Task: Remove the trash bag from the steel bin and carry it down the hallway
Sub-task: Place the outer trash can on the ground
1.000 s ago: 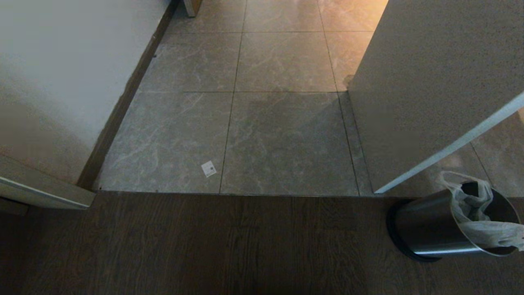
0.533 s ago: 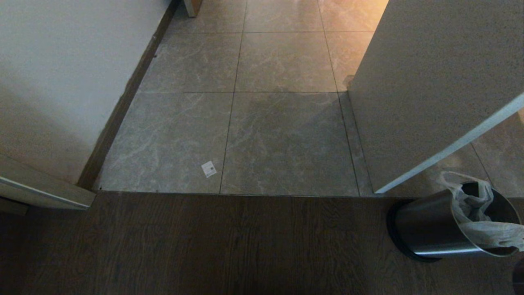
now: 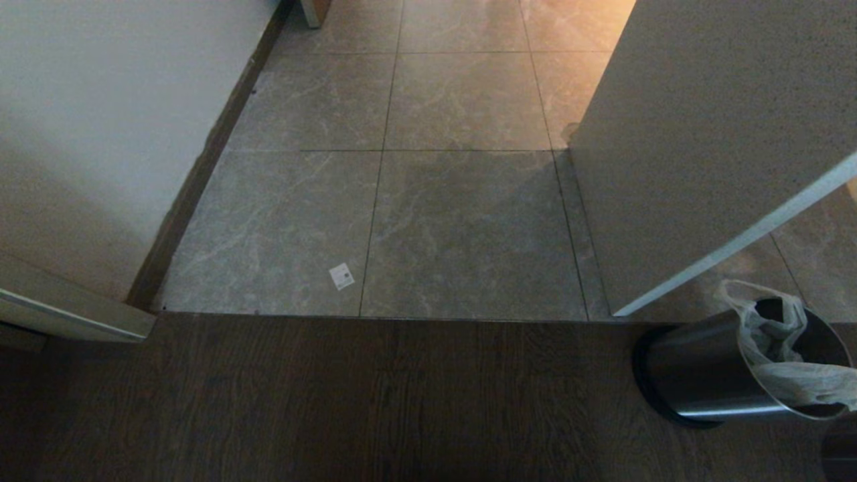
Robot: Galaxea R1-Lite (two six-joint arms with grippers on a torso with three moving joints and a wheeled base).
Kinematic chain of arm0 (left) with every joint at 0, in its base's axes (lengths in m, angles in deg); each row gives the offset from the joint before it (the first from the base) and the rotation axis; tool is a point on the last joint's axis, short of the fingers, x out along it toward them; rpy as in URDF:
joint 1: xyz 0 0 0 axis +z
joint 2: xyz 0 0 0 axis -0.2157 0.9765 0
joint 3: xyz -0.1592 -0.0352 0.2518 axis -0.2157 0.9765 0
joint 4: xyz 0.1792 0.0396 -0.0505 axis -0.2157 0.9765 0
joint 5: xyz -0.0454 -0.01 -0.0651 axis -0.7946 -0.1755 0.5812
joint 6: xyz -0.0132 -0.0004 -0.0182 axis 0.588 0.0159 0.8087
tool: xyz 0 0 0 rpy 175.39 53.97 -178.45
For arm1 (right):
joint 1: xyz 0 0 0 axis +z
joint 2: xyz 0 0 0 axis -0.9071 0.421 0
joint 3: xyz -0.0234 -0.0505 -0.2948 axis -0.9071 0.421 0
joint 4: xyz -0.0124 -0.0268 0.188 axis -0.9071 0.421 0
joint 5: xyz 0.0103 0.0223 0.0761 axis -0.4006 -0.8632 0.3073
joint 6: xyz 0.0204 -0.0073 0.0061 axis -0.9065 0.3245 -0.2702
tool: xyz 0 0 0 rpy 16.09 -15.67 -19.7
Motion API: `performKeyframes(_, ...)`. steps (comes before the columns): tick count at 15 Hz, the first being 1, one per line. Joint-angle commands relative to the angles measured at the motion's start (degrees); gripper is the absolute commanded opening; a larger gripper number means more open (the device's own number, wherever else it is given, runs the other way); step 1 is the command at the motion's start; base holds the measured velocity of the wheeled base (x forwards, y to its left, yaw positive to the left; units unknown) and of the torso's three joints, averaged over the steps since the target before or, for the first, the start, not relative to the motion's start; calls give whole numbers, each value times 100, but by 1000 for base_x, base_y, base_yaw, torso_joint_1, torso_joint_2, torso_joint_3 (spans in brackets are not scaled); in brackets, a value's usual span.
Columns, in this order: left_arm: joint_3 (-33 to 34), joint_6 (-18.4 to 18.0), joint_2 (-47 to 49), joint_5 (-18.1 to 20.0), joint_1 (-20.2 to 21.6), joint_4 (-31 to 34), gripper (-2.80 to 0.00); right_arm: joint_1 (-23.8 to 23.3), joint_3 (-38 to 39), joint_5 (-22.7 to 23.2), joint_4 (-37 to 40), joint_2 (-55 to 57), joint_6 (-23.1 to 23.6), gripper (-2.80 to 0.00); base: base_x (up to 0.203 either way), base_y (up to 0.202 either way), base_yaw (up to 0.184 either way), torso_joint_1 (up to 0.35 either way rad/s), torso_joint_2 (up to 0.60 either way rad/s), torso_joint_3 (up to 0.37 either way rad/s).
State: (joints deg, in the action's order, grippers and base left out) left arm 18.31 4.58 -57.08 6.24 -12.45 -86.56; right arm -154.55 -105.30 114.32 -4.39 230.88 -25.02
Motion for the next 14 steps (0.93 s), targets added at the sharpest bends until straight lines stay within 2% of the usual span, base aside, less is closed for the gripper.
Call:
performKeyframes(1, 0, 2, 0, -2, 0, -3, -280, 35, -117, 35, -6, 208, 22, -280, 0, 0, 0, 0, 0, 0)
performKeyframes(10, 0, 2, 0, -2, 0, 5, -280, 77, -327, 245, 140, 302, -1, -280, 0, 0, 0, 0, 0, 0)
performKeyframes(12, 0, 2, 0, -2, 0, 2, -280, 77, -339, 623, 496, 266, 1, -280, 0, 0, 0, 0, 0, 0)
performKeyframes(14, 0, 2, 0, -2, 0, -3, -280, 81, -283, 782, 944, 188, 58, -280, 0, 0, 0, 0, 0, 0)
